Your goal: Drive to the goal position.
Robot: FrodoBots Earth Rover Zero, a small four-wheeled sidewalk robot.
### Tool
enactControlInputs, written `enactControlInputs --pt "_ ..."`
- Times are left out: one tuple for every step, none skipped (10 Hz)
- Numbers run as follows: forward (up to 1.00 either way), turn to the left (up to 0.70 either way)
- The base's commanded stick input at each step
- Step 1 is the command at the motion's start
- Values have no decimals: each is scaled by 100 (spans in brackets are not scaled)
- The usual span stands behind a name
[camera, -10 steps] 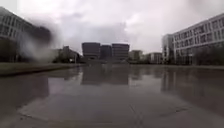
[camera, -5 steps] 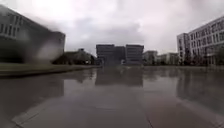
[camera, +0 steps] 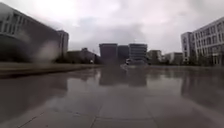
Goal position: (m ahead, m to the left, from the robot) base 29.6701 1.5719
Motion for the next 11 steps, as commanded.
enactControlInputs --pt "70 0" --pt "70 0" --pt "70 0" --pt "70 0" --pt "70 0" --pt "70 0" --pt "70 0" --pt "70 0" --pt "70 0" --pt "70 0" --pt "70 0"
